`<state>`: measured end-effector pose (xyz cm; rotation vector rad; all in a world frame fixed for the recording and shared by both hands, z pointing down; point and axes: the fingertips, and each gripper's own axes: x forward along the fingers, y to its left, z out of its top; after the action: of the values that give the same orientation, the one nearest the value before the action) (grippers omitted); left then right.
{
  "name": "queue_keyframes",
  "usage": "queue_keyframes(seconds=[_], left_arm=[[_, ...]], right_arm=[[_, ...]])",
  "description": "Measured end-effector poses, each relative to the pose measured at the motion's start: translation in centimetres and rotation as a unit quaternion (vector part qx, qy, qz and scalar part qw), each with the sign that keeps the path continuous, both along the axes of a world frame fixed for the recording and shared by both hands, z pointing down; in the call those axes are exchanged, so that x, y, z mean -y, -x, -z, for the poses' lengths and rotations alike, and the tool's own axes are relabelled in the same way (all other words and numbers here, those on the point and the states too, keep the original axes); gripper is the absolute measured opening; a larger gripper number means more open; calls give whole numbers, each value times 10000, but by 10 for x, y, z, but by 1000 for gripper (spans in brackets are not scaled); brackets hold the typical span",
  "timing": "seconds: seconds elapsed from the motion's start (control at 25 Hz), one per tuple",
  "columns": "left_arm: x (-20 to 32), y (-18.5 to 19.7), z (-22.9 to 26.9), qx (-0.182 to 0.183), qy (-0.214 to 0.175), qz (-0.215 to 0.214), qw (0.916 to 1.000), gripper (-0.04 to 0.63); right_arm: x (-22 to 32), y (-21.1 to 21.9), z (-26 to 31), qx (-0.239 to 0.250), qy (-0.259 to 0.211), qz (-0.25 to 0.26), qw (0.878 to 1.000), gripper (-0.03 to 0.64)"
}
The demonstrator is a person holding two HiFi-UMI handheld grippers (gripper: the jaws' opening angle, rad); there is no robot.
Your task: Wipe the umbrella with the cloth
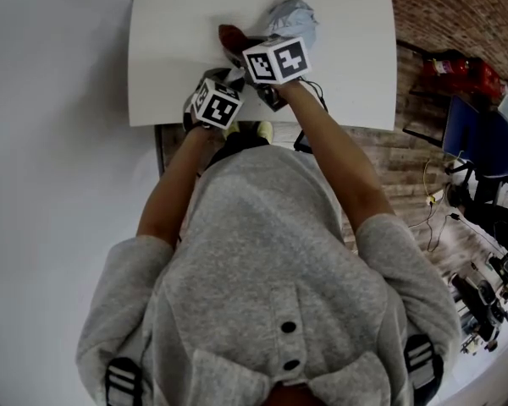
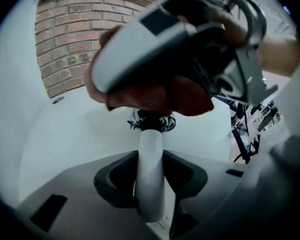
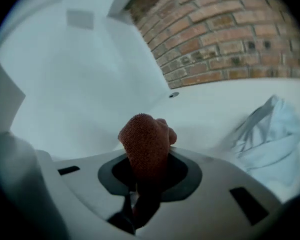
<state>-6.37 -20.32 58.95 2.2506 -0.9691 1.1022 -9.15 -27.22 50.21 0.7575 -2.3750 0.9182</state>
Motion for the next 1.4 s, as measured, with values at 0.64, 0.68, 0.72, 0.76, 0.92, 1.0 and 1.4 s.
queue_keyframes(seconds=[0.64,0.68,0.72,0.76,0.92,1.0,1.4], left_arm=[[0,3,2,12,-47,-1,10000,156],[0,2,2,0,-36,-10,10000,156],[0,2,1,-14,-26,-15,10000,156],[-1,2,1,-21,-26,-16,10000,156],[0,3,1,-19,-47,-8,10000,156],[0,2,1,-24,-51,-14,10000,156],[-3,2,5,-61,-70,-28,10000,156]], right_arm=[[64,-22,-31,-1360,717,-1159,9813,98],[66,-24,-33,-1615,569,-1024,9799,98],[67,-25,-35,-1864,425,-880,9776,98],[68,-26,-37,-2086,292,-745,9747,98],[69,-38,-38,-2638,58,-478,9634,98],[69,-42,-38,-2695,100,-466,9618,98],[82,-63,-32,-3021,-115,-372,9525,98]])
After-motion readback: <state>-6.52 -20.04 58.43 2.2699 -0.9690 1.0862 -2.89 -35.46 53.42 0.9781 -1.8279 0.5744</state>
